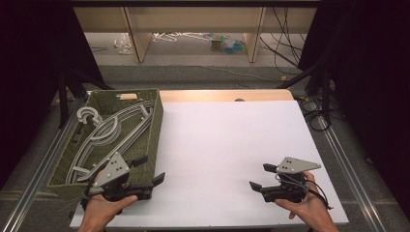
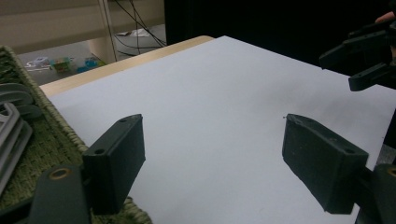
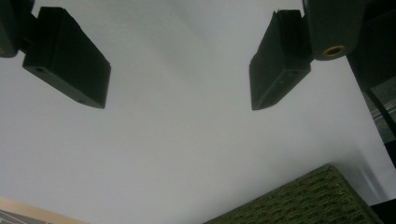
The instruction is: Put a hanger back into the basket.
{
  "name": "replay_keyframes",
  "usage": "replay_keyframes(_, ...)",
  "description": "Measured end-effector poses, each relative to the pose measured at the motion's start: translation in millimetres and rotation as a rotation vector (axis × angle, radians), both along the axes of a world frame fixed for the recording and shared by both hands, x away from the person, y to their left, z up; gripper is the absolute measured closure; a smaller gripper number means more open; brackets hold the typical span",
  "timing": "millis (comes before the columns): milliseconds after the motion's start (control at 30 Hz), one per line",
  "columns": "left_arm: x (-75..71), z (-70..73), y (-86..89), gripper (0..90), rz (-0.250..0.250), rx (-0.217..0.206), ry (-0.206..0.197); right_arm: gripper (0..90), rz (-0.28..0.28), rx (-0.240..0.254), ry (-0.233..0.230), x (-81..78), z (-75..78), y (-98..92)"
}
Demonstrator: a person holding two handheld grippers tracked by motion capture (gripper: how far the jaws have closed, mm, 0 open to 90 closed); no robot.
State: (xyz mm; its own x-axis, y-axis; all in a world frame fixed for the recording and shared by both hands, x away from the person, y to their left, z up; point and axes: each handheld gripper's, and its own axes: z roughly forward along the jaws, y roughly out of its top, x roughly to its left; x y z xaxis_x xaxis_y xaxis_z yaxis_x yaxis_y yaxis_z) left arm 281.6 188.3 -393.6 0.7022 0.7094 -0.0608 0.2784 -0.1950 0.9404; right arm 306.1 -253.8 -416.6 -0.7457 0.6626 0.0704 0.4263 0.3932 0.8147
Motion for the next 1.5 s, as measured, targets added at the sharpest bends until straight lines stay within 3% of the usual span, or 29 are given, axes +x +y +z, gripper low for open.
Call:
replay_keyframes(233, -1.7, -10.8, -5.7, 20.5, -0.010, 0.019, -0.010, 18.1, -0.022, 0.051, -0.055, -2.4, -0.1, -4.1)
replay_keyframes(367, -3.3, -14.2, -1.1, 19.3, -0.008, 0.019, -0.024, 17.0, -0.031, 0.073, -0.054, -5.1, 0.1, -9.0)
replay_keyframes(433, -4.7, -16.7, 2.0, 18.9, 0.002, -0.005, -0.019, 16.7, -0.046, 0.083, -0.077, -6.8, -0.6, -11.0)
replay_keyframes(467, -4.2, -18.2, 4.9, 18.2, -0.001, -0.003, -0.034, 16.7, -0.046, 0.083, -0.069, -7.9, -0.4, -11.9)
replay_keyframes(733, -8.6, -20.3, 17.7, 17.9, 0.029, -0.032, -0.036, 16.5, -0.069, 0.145, -0.110, -18.1, 3.4, -20.2)
replay_keyframes(900, -8.4, -21.8, 17.8, 17.9, 0.031, -0.026, -0.037, 16.5, -0.094, 0.145, -0.123, -18.2, 1.0, -23.5)
replay_keyframes(1067, -8.7, -24.0, 15.1, 17.9, 0.031, -0.053, -0.025, 16.5, -0.087, 0.160, -0.132, -18.4, 1.3, -23.1)
replay_keyframes(1200, -8.6, -23.8, 17.2, 18.0, 0.033, -0.034, -0.026, 16.5, -0.095, 0.177, -0.148, -18.3, 0.5, -21.0)
replay_keyframes(1267, -9.3, -24.2, 17.1, 18.0, 0.046, -0.054, -0.011, 16.5, -0.100, 0.160, -0.145, -18.7, 1.7, -21.8)
replay_keyframes(1433, -8.2, -24.0, 18.5, 18.1, 0.031, -0.047, -0.024, 16.4, -0.117, 0.161, -0.152, -18.7, 1.9, -22.9)
replay_keyframes(1500, -8.3, -24.0, 18.3, 18.1, 0.029, -0.054, -0.022, 16.4, -0.108, 0.183, -0.152, -17.6, 0.9, -22.3)
